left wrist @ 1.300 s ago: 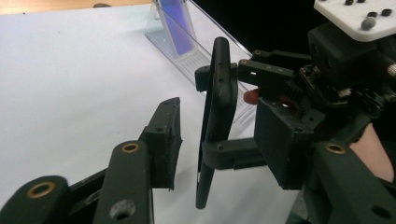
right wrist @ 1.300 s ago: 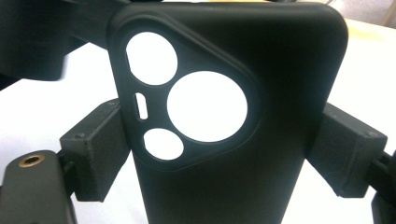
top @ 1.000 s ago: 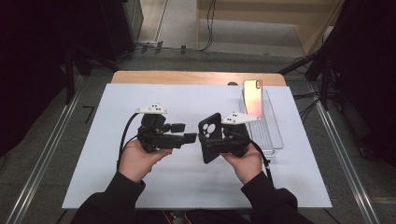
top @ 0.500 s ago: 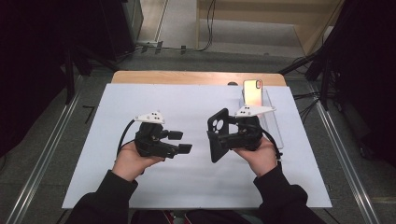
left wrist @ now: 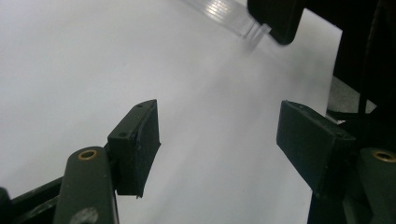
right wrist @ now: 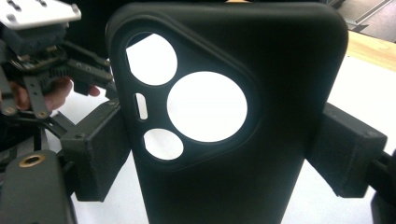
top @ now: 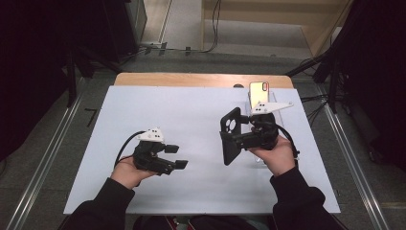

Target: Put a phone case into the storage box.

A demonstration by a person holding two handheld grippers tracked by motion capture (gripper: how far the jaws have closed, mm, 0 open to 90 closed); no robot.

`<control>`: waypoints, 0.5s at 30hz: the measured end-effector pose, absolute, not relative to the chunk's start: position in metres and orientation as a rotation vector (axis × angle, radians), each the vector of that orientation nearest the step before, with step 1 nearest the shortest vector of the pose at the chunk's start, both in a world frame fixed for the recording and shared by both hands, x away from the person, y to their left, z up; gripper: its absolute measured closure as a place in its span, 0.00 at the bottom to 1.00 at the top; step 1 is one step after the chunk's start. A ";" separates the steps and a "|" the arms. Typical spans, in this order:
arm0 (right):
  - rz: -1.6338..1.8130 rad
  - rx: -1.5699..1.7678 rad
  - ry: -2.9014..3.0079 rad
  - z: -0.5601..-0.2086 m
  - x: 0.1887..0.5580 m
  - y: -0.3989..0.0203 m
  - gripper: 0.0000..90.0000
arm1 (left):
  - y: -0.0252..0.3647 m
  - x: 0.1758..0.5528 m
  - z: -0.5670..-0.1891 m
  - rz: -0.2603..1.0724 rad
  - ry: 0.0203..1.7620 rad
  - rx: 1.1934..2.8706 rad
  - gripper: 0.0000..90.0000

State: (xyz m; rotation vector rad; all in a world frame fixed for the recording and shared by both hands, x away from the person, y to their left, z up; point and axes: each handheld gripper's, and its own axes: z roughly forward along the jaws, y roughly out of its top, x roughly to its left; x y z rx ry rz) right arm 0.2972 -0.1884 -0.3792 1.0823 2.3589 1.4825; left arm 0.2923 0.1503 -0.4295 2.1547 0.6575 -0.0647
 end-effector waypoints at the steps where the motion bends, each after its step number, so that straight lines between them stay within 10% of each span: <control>1: 1.488 1.085 2.354 -0.378 0.297 -0.190 0.14 | 0.152 0.292 -0.431 -0.061 0.662 2.160 0.34; 15: 1.476 1.191 2.250 -0.360 0.308 -0.231 0.14 | 0.184 0.280 -0.440 -0.021 0.751 2.155 0.34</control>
